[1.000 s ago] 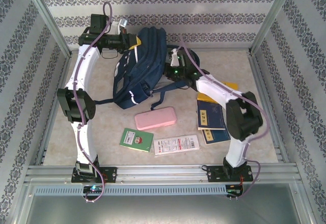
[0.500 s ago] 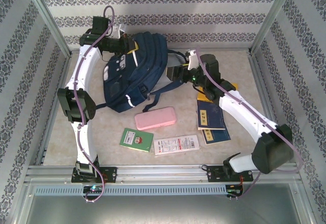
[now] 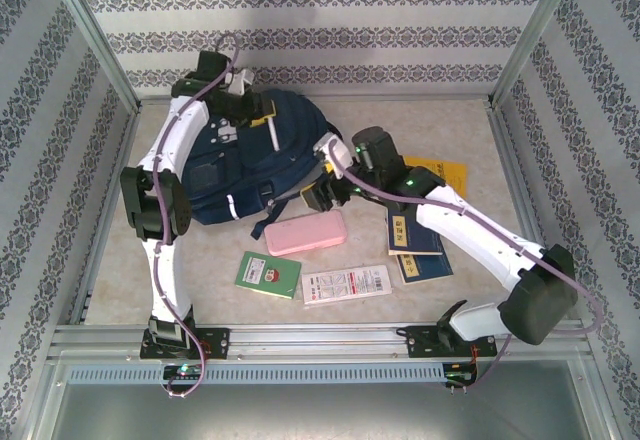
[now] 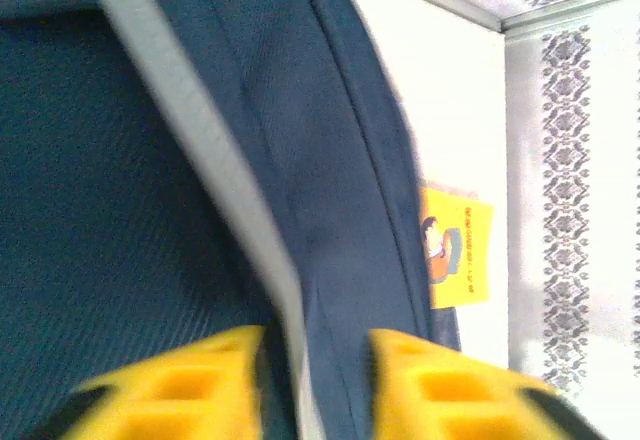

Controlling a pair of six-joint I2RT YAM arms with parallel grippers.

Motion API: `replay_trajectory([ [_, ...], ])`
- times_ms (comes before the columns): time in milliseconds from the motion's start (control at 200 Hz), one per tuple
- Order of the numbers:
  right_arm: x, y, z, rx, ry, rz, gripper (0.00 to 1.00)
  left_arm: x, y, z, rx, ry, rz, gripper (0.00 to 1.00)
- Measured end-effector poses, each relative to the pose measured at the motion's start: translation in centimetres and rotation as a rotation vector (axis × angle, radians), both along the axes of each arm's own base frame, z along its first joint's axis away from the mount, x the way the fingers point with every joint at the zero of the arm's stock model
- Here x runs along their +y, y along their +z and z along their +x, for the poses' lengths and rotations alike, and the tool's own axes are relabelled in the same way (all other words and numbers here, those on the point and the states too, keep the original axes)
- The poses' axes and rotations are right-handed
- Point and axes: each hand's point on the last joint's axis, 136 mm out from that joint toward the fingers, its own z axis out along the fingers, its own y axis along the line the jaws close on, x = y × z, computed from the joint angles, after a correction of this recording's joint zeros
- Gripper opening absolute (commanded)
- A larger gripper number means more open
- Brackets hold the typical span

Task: Pack the student bag

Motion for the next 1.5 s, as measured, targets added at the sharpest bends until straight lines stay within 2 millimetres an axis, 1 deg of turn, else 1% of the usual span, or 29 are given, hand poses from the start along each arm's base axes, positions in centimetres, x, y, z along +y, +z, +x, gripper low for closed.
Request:
replay_trajectory([
  [50, 0.3, -0.9, -0.7, -0.012, 0.052, -0.05, 0.84, -0.1, -1.2, -0.4, 0.032, 0.01, -0.005, 0.51],
  [115, 0.5, -2.4, -1.6, -0.041, 0.141, -0.124, 0.87, 0.2, -2.3, -0.9, 0.062, 0.027, -0.009, 0.56],
  [180, 0.4, -4.1, -2.4, -0.076, 0.237, -0.206, 0.89, 0.5, -2.6, -2.0, 0.071, 0.043, -0.01, 0.6],
  [215, 0.3, -5.1, -2.8, -0.092, 0.287, -0.251, 0.9, 0.7, -2.4, -2.8, 0.07, 0.053, -0.008, 0.61],
  [250, 0.2, -6.1, -3.1, -0.104, 0.334, -0.293, 0.9, 0.9, -1.8, -3.8, 0.06, 0.064, -0.004, 0.63],
  [285, 0.1, -7.1, -3.3, -0.109, 0.376, -0.332, 0.9, 1.1, -0.9, -4.9, 0.038, 0.073, -0.004, 0.64],
  [405, -0.4, -10.7, -3.4, -0.123, 0.495, -0.452, 0.92, 1.9, 3.6, -9.2, -0.096, 0.104, -0.014, 0.67],
  [445, -0.6, -11.6, -3.4, -0.128, 0.524, -0.485, 0.93, 2.1, 4.8, -10.6, -0.142, 0.114, -0.024, 0.68],
  [475, -0.7, -12.3, -3.3, -0.135, 0.542, -0.508, 0.94, 2.2, 5.4, -11.7, -0.172, 0.119, -0.032, 0.69],
  [510, -0.8, -13.0, -3.1, -0.146, 0.562, -0.538, 0.97, 2.3, 5.6, -12.9, -0.196, 0.125, -0.042, 0.69],
  [540, -0.9, -13.6, -3.0, -0.153, 0.576, -0.561, 0.98, 2.4, 5.5, -13.9, -0.208, 0.129, -0.049, 0.7],
  [580, -1.0, -14.4, -2.9, -0.159, 0.596, -0.589, 0.98, 2.4, 4.8, -15.0, -0.21, 0.13, -0.054, 0.7],
  [635, -1.1, -15.4, -2.6, -0.16, 0.614, -0.619, 0.98, 2.6, 3.0, -16.4, -0.187, 0.13, -0.051, 0.69],
  [739, -1.0, -16.8, -1.9, -0.153, 0.631, -0.659, 0.98, 2.8, -0.3, -18.3, -0.125, 0.129, -0.032, 0.69],
  [789, -0.8, -17.2, -1.4, -0.154, 0.633, -0.672, 0.98, 2.8, -1.1, -18.8, -0.108, 0.128, -0.029, 0.69],
  [834, -0.5, -17.5, -0.8, -0.154, 0.632, -0.684, 0.98, 2.8, -1.3, -19.0, -0.106, 0.125, -0.032, 0.69],
  [939, 0.0, -18.2, 0.2, -0.153, 0.625, -0.707, 0.98, 2.6, -0.6, -19.0, -0.133, 0.116, -0.044, 0.68],
  [1004, 0.1, -18.6, 0.5, -0.147, 0.623, -0.72, 0.98, 2.5, -0.3, -18.9, -0.149, 0.113, -0.049, 0.68],
  [1154, -0.2, -19.3, 0.3, -0.118, 0.632, -0.741, 0.98, 2.4, 0.0, -18.8, -0.162, 0.107, -0.057, 0.68],
  [1304, -0.2, -19.8, -0.3, -0.097, 0.649, -0.753, 0.98, 2.2, 0.3, -18.7, -0.175, 0.1, -0.067, 0.68],
  [1499, -0.1, -20.8, -0.2, -0.078, 0.654, -0.765, 0.98, 2.2, 0.4, -18.6, -0.179, 0.097, -0.07, 0.67],
])
